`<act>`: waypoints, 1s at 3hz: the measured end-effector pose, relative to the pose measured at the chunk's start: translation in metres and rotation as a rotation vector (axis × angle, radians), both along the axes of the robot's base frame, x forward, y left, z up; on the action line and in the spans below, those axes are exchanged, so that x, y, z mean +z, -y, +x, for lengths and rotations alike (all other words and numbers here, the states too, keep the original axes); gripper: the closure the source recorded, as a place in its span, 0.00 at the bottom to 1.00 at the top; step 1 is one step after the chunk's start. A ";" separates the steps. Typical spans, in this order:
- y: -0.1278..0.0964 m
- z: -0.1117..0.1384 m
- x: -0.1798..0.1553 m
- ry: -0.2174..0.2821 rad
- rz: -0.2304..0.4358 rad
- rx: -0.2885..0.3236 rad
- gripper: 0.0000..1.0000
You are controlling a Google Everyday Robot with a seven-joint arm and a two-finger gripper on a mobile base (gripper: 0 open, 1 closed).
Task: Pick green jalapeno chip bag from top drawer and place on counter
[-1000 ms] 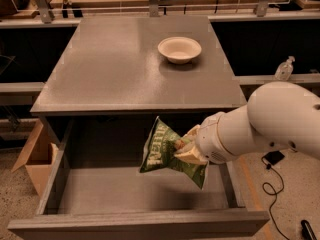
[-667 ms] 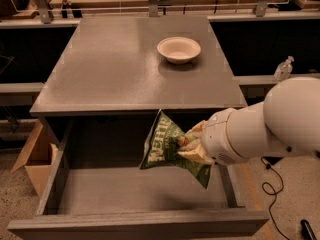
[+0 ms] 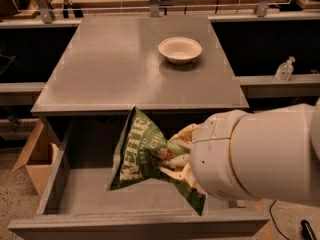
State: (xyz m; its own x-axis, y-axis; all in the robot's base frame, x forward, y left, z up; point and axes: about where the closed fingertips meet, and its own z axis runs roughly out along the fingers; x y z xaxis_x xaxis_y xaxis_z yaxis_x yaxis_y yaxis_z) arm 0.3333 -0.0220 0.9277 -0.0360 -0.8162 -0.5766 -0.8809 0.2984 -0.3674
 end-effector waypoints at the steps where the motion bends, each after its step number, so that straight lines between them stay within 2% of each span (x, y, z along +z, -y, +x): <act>1: 0.000 0.000 0.000 0.000 0.000 0.000 1.00; 2: 0.013 0.027 -0.005 0.013 0.030 -0.015 1.00; 3: 0.041 0.064 -0.019 0.020 0.088 -0.049 1.00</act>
Offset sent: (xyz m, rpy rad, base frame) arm 0.0865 -0.0502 -0.0330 0.1069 -0.0023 -0.0562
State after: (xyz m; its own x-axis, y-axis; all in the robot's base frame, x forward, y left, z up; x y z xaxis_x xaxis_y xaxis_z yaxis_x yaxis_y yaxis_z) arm 0.3974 -0.0634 0.9083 -0.0620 -0.7599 -0.6471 -0.8572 0.3726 -0.3555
